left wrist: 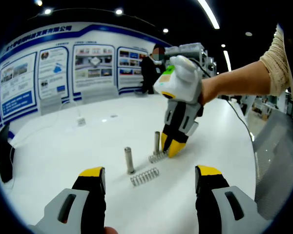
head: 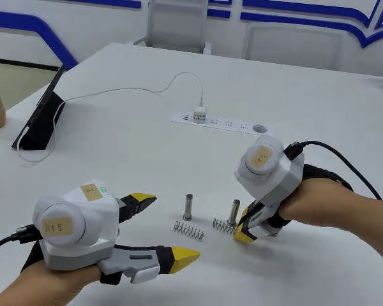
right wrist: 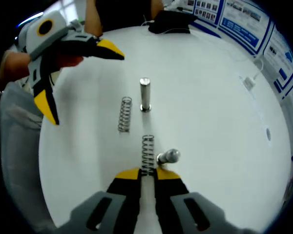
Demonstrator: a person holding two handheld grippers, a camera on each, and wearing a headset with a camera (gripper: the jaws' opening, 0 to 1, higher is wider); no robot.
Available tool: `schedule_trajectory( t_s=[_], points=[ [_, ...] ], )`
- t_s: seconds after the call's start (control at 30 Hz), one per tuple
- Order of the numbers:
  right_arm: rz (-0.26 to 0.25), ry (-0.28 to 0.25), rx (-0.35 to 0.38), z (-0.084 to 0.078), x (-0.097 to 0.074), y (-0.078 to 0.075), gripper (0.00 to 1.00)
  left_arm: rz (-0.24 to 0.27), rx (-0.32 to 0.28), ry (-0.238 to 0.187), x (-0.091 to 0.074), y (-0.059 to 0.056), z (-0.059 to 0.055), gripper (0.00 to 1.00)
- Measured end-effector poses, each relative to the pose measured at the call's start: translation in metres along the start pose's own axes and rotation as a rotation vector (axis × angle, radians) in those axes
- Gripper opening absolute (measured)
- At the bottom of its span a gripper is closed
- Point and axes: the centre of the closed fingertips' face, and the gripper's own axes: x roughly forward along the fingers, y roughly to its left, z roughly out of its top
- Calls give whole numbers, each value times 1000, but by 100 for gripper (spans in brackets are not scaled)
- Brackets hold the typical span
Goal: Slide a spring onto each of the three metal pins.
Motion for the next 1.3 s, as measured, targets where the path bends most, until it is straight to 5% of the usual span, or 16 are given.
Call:
schedule_trajectory(
  t_s=[0.67,1.3],
  points=[
    [42,-23,-112,6,-34,29,11,-46,18,14,1,-18,-6,67],
    [103,-5,-321,24,-54,58,12,-177,153,-33,20,-54,14,28]
  ],
)
